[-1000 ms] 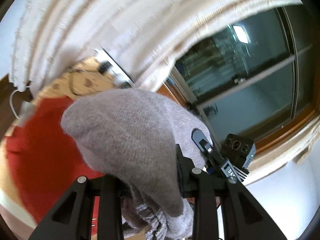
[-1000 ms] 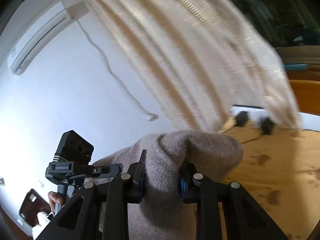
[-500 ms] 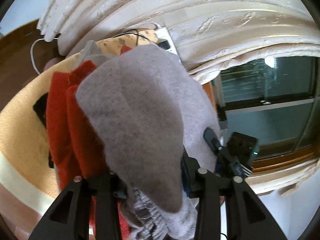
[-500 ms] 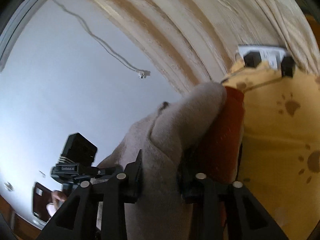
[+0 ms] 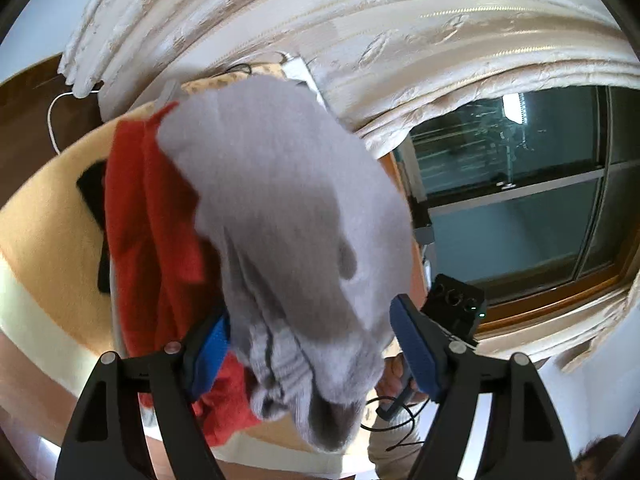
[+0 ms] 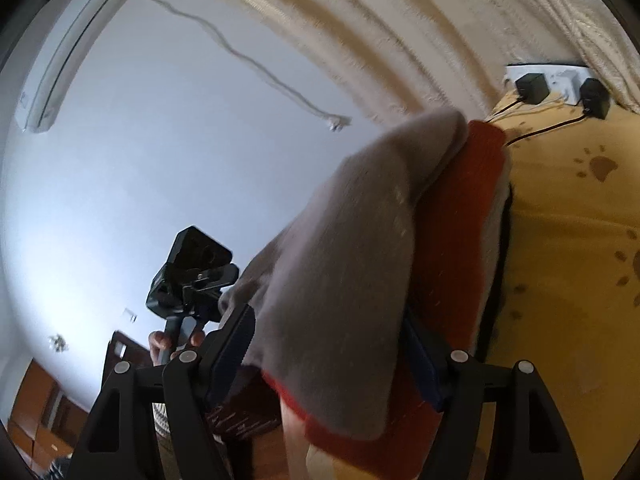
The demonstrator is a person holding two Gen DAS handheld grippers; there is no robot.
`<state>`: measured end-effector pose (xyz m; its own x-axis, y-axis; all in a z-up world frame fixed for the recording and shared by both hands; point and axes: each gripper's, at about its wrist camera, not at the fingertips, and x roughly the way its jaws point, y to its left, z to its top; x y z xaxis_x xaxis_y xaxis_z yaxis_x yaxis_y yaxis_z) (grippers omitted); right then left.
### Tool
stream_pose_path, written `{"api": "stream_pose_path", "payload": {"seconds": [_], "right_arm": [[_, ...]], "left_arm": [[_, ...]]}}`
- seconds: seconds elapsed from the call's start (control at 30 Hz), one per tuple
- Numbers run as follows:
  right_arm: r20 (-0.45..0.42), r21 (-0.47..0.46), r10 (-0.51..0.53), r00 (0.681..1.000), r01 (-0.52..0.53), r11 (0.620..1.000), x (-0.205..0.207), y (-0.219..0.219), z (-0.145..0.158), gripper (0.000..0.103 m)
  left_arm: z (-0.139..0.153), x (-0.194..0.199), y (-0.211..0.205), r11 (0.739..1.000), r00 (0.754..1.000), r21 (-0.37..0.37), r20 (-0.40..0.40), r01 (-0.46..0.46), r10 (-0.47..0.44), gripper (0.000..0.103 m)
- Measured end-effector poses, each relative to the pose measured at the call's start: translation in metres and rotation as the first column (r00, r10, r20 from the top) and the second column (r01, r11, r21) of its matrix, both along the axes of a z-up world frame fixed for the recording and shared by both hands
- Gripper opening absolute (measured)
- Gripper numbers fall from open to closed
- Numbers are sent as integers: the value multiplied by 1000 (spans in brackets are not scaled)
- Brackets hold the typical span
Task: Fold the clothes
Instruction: 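Lower the sweater onto the pile with the red garment and open both grippers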
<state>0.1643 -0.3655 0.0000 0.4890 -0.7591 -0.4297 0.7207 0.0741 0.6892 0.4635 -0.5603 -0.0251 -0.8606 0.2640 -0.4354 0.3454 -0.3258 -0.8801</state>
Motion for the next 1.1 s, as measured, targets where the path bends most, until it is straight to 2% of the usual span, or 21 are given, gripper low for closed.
{"api": "stream_pose_path", "payload": {"seconds": [0.27,0.3,0.33,0.4,0.43,0.53,0.67,0.73,0.83,0.97,1.1], "right_arm": [[-81,-3,24,996,-24,1000,9,-4,-3,72],[-93,0,19,995,-19,1000,10,-4,-4,56],[-120,7,10,993,-9,1000,15,1,2,34],[-109,-5,3,994,-4,1000,21,11,15,29],[-98,-16,-4,995,3,1000,21,12,20,28],[-7,-48,-12,1000,12,999,16,14,33,28],[123,-44,7,992,-1,999,23,25,30,28],[136,-26,12,991,-8,1000,31,35,21,28],[126,27,-1,992,-2,1000,40,45,-3,28],[112,86,-24,993,14,996,38,46,-32,28],[93,93,-26,995,17,995,35,41,-41,28]], "left_arm": [[-8,-7,2,1000,1000,3,10,-27,27,79],[-8,-7,2,999,999,1,17,-32,32,79],[-7,-8,2,999,999,-9,32,-40,41,76],[-2,-9,1,999,998,-24,44,-49,50,57],[1,-8,1,999,998,-19,37,-46,47,45],[13,-3,4,998,999,-32,11,-47,47,44],[22,9,18,997,1000,-67,-3,-26,26,44],[21,16,27,996,1000,-86,15,-8,10,44],[-1,21,37,997,997,-74,80,16,-10,44],[-35,22,40,1000,993,-10,115,25,-24,46],[-34,24,41,1000,994,-25,108,19,-16,50]]}}
